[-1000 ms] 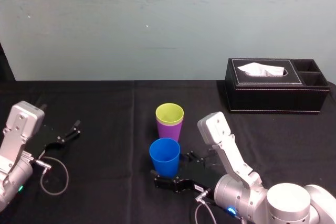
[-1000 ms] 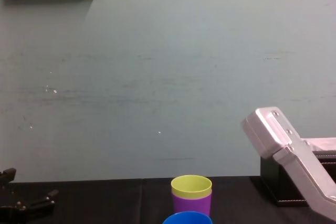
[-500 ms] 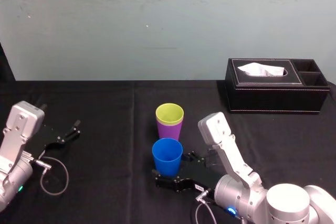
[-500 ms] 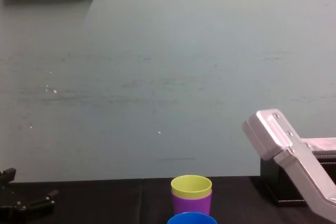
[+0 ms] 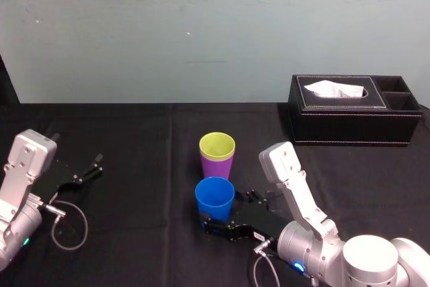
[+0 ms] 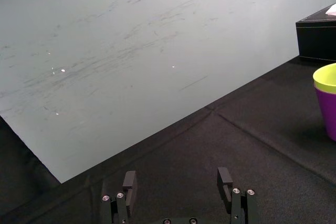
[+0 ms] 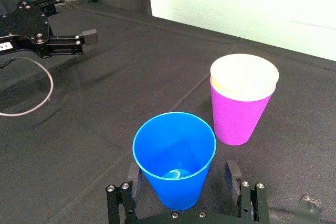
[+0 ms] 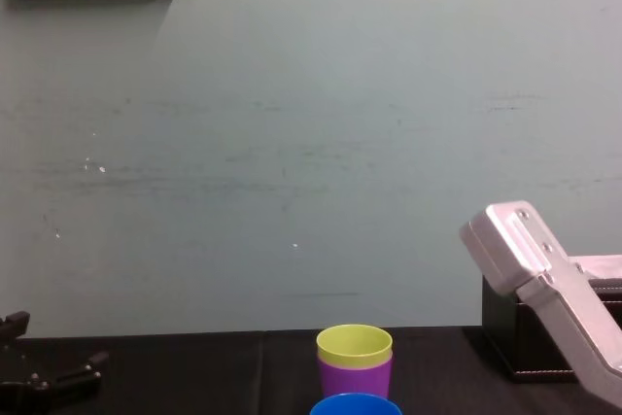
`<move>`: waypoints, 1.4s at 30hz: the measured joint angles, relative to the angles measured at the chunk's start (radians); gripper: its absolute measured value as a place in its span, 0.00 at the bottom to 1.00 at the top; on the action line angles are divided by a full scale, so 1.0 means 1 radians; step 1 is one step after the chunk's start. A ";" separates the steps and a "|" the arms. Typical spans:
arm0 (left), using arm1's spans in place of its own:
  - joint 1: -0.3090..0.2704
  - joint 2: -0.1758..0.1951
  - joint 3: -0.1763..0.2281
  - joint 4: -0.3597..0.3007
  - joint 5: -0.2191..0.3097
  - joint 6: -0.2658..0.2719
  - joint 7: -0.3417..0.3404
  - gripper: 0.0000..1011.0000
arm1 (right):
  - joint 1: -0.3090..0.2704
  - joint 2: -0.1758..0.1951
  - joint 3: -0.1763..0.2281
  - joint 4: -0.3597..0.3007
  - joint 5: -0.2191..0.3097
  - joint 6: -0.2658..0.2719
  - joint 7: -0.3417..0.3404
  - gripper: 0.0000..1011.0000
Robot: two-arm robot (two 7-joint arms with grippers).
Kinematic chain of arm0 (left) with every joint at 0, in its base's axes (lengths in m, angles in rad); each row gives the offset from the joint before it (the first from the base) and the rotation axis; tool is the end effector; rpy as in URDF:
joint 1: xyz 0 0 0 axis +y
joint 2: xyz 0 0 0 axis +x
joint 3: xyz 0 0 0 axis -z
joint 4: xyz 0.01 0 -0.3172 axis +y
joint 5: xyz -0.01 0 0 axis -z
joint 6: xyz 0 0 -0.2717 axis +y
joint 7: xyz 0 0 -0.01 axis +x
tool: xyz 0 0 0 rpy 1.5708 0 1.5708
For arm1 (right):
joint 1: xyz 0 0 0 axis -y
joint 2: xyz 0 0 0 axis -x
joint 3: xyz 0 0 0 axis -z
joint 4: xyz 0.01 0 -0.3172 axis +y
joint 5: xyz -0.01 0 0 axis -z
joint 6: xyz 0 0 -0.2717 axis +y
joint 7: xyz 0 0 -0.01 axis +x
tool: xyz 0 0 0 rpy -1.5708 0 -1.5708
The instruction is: Stack the three plastic cups sequentially using one hand.
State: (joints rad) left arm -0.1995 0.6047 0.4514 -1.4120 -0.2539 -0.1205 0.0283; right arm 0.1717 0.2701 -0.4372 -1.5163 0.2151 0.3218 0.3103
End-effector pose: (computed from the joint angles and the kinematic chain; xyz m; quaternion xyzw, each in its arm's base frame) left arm 0.3274 0.1080 -0.3171 0.1415 -0.1325 0.5799 0.7913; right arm 0.3212 0.0267 -0.3158 -0.1548 0.0738 -0.4163 0.8929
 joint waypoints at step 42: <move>0.000 0.000 0.000 0.000 0.000 0.000 0.000 0.99 | 0.050 -0.057 -0.013 0.110 -0.029 -0.036 0.010 0.99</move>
State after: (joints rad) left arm -0.1995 0.6047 0.4514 -1.4120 -0.2539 -0.1206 0.0283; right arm 0.2214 0.2133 -0.4498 -1.4063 0.1858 0.2856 0.3201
